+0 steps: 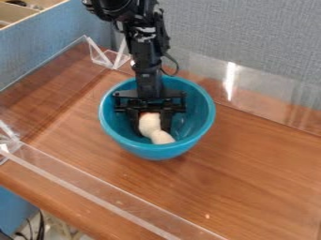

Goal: Remove the mushroom from inside the blue bowl and put it on the table

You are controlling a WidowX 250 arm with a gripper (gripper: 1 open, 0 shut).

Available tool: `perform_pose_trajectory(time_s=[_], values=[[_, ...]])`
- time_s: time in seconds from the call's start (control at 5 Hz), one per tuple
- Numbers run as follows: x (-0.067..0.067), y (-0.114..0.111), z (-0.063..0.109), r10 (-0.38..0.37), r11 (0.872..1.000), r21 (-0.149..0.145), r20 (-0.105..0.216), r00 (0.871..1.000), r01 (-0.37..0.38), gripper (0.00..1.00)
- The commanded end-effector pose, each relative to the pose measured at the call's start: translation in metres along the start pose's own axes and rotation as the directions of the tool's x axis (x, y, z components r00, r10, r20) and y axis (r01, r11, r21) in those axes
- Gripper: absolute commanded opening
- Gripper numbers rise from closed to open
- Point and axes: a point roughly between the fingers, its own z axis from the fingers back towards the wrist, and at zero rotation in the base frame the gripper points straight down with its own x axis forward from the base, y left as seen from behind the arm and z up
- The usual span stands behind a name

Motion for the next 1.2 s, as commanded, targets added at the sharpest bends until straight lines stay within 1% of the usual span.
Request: perform_pose_trajectory(time_s=[0.0,0.2,0.4,0.6,0.8,1.0], values=[[0.007,0.008,0.013,-0.038,0.999,-0.004,0.022,0.999,0.038,0.00],[0.009,0.011,0.020,-0.082,0.997,-0.004,0.022,0.996,0.082,0.00],[0.011,0.015,0.028,-0.094,0.995,-0.011,0.023,0.995,0.095,0.00],[0.012,0.013,0.033,-0.113,0.993,-0.023,0.021,0.993,0.114,1.00],[0.005,0.000,0.025,-0.181,0.983,-0.032,0.015,0.983,0.181,1.00],[-0.002,-0.013,0.017,-0.246,0.968,-0.040,0.011,0.969,0.246,1.00]])
